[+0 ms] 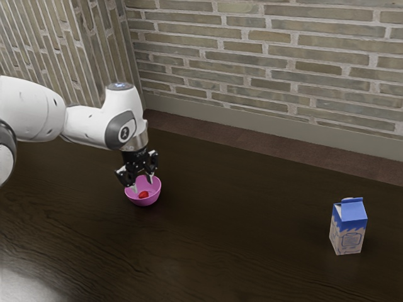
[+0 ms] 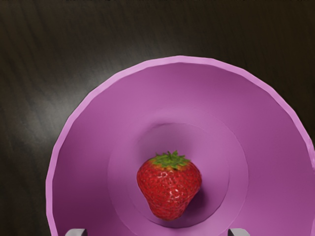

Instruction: Take strawberry from the bowl

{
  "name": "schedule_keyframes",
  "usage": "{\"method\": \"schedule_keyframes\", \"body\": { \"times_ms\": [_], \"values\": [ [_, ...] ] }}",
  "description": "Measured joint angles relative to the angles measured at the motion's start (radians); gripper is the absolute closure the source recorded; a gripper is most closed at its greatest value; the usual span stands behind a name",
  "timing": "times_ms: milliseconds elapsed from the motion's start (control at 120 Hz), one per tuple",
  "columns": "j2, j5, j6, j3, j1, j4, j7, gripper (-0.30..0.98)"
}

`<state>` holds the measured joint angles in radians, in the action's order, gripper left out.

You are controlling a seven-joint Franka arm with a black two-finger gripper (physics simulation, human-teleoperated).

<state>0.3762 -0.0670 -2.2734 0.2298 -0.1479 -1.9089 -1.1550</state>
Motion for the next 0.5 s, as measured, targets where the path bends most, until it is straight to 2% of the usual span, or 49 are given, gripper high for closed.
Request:
{"method": "schedule_keyframes", "body": {
  "times_ms": [500],
  "values": [
    [0.079, 0.000, -0.028, -0.001, 0.016, 0.042, 0.039, 0.37]
  ]
}}
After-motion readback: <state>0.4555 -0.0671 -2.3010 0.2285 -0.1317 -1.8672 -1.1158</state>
